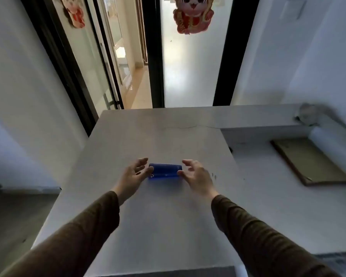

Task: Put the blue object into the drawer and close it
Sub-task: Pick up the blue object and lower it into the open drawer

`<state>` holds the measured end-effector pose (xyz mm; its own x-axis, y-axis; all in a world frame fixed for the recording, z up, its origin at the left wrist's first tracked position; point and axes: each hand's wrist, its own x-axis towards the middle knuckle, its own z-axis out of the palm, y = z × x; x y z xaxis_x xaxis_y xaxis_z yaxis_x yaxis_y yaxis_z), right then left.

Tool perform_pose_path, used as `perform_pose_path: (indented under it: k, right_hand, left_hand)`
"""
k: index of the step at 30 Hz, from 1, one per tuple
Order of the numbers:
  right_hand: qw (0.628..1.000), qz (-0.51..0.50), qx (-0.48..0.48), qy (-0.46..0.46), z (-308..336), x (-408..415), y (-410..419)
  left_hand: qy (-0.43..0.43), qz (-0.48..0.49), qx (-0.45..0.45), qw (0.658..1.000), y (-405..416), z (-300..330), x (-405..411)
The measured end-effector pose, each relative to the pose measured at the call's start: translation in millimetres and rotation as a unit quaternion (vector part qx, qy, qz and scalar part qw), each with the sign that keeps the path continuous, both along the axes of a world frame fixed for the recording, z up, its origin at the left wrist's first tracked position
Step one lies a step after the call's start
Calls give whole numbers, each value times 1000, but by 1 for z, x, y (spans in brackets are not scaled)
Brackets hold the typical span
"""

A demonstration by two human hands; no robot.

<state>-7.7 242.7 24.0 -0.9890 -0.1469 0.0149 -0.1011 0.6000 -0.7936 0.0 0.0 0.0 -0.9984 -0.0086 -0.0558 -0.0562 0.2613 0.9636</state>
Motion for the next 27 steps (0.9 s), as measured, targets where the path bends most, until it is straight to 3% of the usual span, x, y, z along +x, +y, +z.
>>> perform_pose_path:
  k: [6,15,27]
  right_hand:
    - [999,0,36,7,-14,-10,-9]
    - [1000,12,13,11,-20,2,-8]
    - [993,75,0,93,7,130,16]
  left_hand:
    - [4,-24,8,1000,9,-12,-8]
    - [39,-37,0,999,8,-14,5]
    - [65,-50,37,996,19,31,149]
